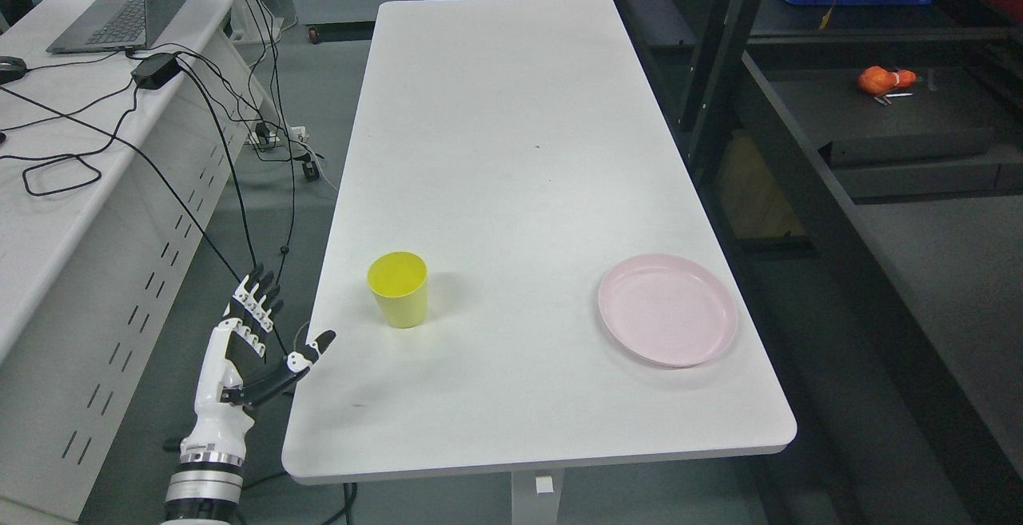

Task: Place yellow IKEA cup on middle right shelf
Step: 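Raise the left hand and open it beside the yellow cup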

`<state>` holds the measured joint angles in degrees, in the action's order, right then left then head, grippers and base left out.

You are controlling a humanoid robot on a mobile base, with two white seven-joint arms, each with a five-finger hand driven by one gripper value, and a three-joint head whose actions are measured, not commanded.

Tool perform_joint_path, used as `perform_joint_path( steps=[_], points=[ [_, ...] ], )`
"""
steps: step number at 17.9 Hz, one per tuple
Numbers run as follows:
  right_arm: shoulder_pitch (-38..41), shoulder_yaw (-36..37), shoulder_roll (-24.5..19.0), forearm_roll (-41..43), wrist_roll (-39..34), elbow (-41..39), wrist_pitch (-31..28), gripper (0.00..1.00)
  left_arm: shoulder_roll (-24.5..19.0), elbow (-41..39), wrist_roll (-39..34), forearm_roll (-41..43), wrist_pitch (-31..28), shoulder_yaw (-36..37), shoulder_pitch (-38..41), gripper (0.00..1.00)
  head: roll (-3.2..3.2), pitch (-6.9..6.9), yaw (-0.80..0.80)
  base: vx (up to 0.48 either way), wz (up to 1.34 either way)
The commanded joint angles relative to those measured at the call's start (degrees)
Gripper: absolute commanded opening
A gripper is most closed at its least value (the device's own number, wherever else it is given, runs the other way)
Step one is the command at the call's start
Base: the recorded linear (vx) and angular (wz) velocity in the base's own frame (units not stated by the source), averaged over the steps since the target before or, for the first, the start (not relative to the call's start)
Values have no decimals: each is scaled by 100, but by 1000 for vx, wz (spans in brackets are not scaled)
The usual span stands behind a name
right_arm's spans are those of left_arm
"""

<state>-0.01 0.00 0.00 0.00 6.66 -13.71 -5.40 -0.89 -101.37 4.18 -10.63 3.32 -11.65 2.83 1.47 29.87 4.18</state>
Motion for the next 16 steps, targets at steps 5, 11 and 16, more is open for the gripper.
perform_joint_path(
  steps=[5,11,16],
  points=[
    [80,-97,100,141,2,0,4,99,-166,100,12,-9,-24,13,-36,99,0,0,0,49,35],
    [80,-97,100,141,2,0,4,99,-44,872,56,-385,-16,425,-1002,99,0,0,0,0,0],
    [80,-97,100,141,2,0,4,99,-11,1506,56,-571,2,549,-1241,99,0,0,0,0,0]
  ],
)
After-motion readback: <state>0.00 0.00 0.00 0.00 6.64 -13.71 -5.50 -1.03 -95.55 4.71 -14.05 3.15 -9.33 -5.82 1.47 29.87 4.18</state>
